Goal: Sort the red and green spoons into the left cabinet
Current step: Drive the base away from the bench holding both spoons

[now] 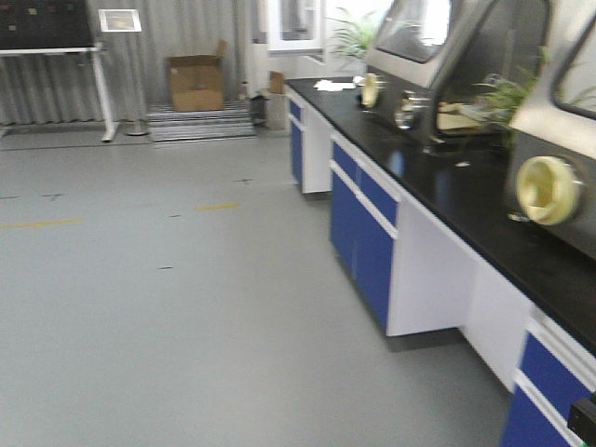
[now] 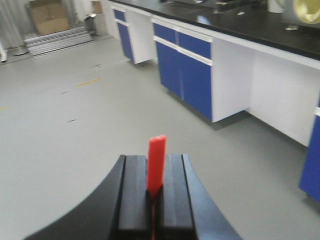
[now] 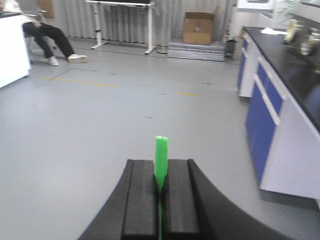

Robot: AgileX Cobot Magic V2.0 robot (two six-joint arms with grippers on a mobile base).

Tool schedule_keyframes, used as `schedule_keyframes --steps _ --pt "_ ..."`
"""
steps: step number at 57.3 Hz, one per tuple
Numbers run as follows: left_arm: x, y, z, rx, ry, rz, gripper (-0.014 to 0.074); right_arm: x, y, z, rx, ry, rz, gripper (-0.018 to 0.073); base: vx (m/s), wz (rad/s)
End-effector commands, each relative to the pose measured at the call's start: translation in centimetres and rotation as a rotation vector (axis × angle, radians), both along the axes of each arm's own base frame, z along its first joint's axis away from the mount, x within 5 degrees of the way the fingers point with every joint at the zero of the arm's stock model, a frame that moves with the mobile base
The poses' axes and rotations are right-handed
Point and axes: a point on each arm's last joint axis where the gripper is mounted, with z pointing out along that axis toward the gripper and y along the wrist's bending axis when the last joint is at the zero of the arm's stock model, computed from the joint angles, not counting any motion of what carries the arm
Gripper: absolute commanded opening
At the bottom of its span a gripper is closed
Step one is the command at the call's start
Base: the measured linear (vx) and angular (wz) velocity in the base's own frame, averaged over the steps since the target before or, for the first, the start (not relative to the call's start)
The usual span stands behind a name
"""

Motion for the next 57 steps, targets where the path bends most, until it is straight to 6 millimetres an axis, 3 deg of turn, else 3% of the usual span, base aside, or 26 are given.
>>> schedule_keyframes --steps 1,36,57 --pt "0.11 0.1 1.5 -0.039 -0.086 0.017 -0.0001 0.03 -0.14 1.13 0.035 -0.034 -0.02 -0.0003 0.15 0.53" --pt "0.11 0.1 1.5 -0.039 -0.086 0.017 -0.0001 0.03 -0.14 1.13 0.036 -0.034 -0.021 -0.0003 0.23 0.52" --pt "0.11 0.1 1.5 -0.039 -0.086 0.017 -0.0001 0.03 -0.14 1.13 0.036 -0.034 -0.02 -0.0003 0.39 0.21"
